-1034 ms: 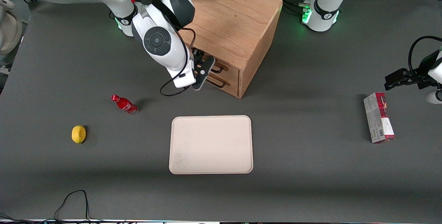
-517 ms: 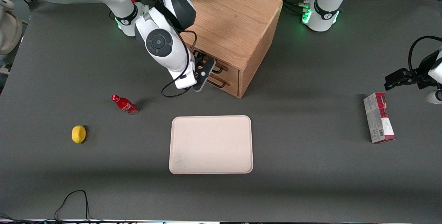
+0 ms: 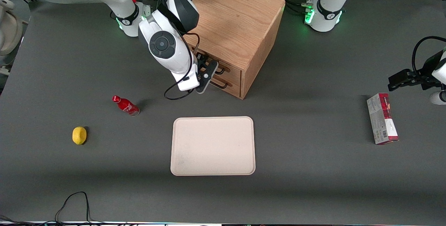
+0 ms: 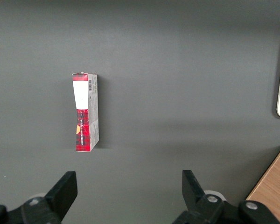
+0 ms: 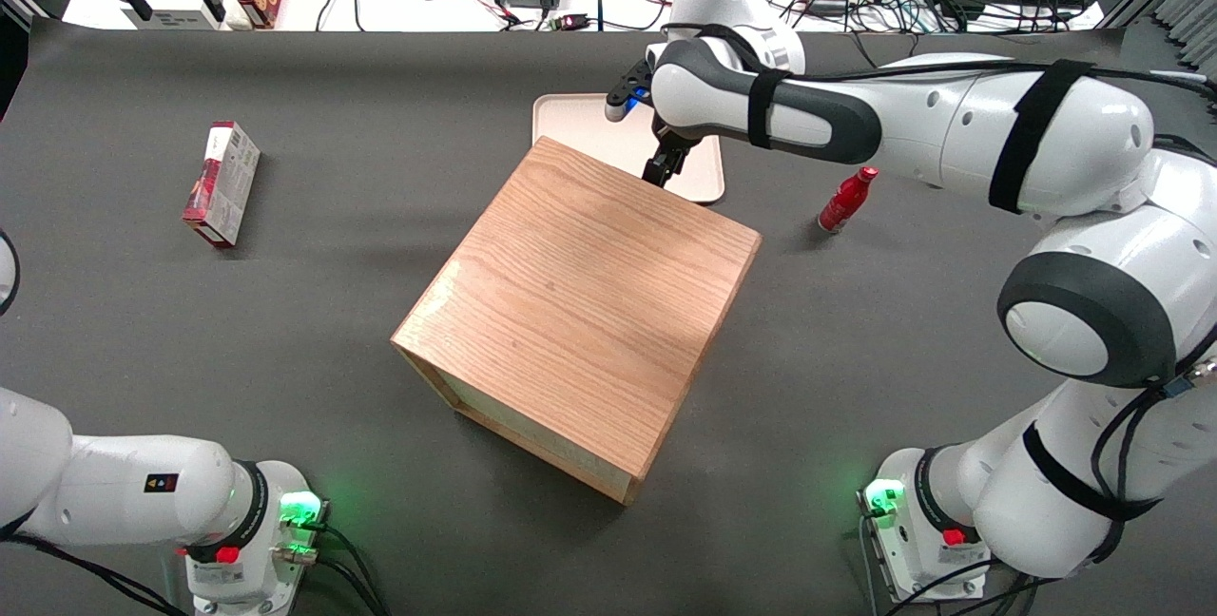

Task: Open upper drawer
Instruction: 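Pull the handle outward with the right gripper, sliding the drawer open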

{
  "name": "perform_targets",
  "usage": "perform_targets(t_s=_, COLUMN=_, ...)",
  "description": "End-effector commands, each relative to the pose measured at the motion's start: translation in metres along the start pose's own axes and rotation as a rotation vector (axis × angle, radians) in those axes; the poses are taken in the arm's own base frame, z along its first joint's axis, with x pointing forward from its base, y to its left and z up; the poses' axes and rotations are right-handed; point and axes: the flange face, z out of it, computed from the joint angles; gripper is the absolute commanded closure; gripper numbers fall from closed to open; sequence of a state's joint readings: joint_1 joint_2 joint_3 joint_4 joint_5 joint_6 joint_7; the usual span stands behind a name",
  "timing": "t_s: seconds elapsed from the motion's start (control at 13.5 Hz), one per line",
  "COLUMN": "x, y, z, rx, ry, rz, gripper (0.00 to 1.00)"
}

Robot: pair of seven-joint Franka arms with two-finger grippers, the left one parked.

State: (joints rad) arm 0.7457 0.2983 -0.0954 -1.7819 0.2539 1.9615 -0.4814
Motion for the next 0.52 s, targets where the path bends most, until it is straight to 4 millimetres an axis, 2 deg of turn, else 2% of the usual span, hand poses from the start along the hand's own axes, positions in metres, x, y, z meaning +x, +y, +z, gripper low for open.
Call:
perform_targets(t_s=0.0, x=0.002, y=0.007, z=-0.001, rx=-0.032, ry=0.014, rz=-0.019, gripper=0.00)
perform_targets(t_s=0.3, x=0.004, y=0.023, z=-0.022, rx=-0.115, ry=0.015, rz=-0.038, gripper=0.00)
perform_targets(t_s=0.44, x=0.000, y=0.038, z=-0.029, rx=-0.122, ry=0.028, rz=-0.021, gripper=0.00)
